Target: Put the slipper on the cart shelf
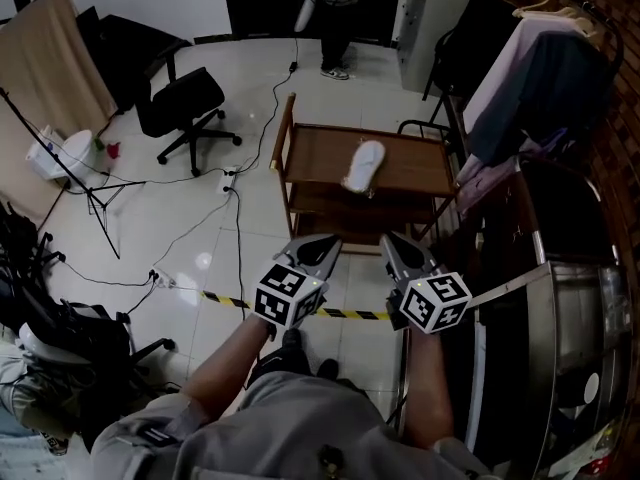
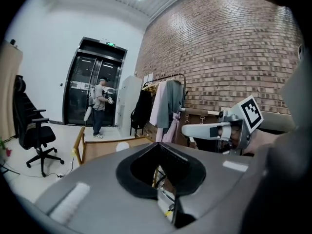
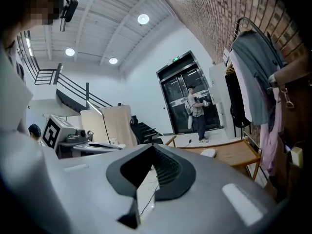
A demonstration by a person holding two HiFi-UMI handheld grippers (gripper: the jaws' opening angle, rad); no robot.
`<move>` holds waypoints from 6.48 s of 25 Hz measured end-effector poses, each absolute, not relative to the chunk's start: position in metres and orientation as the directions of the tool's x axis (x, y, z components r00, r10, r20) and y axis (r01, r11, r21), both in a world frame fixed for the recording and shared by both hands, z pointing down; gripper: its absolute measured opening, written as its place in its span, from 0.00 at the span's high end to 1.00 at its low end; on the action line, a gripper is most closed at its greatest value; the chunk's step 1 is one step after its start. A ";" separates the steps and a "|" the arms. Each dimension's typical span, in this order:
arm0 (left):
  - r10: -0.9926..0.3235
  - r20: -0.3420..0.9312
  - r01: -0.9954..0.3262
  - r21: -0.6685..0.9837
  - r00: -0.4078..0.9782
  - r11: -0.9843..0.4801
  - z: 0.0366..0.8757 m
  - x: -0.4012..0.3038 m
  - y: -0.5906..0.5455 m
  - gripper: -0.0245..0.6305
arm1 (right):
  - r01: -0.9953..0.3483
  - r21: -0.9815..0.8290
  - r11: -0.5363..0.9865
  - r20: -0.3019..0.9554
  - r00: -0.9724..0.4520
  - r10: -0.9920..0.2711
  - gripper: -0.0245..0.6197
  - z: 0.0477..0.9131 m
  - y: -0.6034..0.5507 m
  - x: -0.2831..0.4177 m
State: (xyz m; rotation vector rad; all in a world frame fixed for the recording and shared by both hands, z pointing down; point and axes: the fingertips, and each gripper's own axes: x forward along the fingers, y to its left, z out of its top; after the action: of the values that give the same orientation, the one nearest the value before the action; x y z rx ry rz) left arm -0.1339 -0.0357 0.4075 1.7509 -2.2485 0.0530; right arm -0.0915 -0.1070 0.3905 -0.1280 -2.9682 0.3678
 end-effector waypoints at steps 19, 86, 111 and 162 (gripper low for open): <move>-0.948 0.316 -0.973 0.201 -0.044 0.112 0.470 -0.322 -0.147 0.95 | -0.144 -0.276 0.950 0.313 -0.948 -0.052 0.96 0.457 -0.195 -0.271; -0.870 0.383 -0.949 0.180 0.310 -0.259 0.522 -0.259 -0.245 0.95 | -0.594 -0.549 0.588 0.400 -0.804 -0.440 0.87 0.554 -0.280 -0.163; -0.624 0.380 -0.718 0.193 0.683 -0.668 0.519 0.130 -0.161 0.95 | -0.789 -0.491 0.370 0.383 -0.577 -0.721 0.87 0.530 -0.080 0.215; -0.206 0.409 -0.325 0.248 0.889 -0.912 0.523 0.369 -0.174 0.95 | -0.829 -0.441 -0.344 0.442 0.133 -0.887 0.67 0.576 -0.166 0.520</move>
State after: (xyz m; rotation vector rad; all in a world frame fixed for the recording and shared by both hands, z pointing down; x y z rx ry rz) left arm 0.3694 -0.1735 0.5229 2.7446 -0.3960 0.5458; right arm 0.5195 -0.1657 0.5760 2.4288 -1.8459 1.0600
